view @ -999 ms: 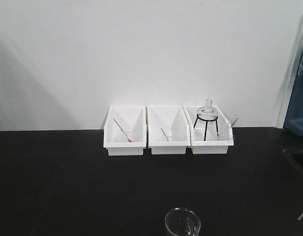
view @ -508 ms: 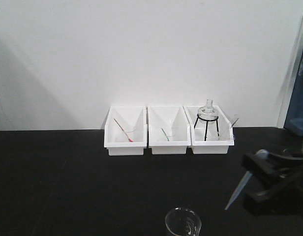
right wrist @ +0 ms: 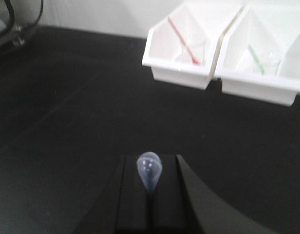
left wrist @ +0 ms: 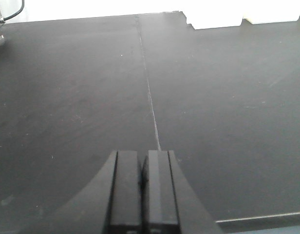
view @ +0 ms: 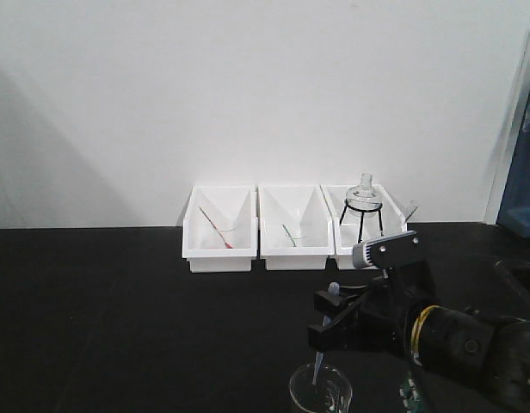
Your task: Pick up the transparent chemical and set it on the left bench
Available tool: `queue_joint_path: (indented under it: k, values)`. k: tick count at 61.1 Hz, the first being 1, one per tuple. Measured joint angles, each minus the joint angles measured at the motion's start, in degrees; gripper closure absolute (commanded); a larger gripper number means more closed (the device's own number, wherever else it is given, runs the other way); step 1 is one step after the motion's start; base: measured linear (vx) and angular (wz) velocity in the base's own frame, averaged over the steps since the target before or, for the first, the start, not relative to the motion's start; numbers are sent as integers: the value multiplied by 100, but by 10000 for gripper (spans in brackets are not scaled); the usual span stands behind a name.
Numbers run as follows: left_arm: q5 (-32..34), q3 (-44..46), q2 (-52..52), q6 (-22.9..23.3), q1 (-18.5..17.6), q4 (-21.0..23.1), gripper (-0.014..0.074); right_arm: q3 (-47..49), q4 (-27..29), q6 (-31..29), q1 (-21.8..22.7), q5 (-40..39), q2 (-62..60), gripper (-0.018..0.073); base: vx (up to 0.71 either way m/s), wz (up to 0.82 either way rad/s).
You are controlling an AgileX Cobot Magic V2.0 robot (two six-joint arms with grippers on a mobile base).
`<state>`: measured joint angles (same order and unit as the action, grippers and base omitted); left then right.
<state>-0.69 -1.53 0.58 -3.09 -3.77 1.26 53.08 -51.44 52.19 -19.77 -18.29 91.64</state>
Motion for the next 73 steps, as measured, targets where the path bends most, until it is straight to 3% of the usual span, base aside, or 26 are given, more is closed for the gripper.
queue_joint_path:
  k: [11,31,40,48,56,62,71,73]
  values:
    - [0,0,0,0,0,0,600,6,0,-213,0,-27,531,433,0,0]
    - [0,0,0,0,0,0,600,30,-16,-245,0,-277,625,-39,0,0]
    - [0,0,0,0,0,0,600,30,-16,-245,0,-332,625,-115,0,0]
    - [0,0,0,0,0,0,600,30,-22,-245,0,-316,501,-75,0,0]
    - [0,0,0,0,0,0,600,30,-27,-245,0,18,-16,55,0,0]
    - [0,0,0,0,0,0,600,30,-21,-86,0,750,-706,216,0,0]
    - [0,0,0,0,0,0,600,30,46,580,0,2100,-1859,564,0,0]
    - [0,0,0,0,0,0,600,30,58,663,0,2328,-2072,573,0,0]
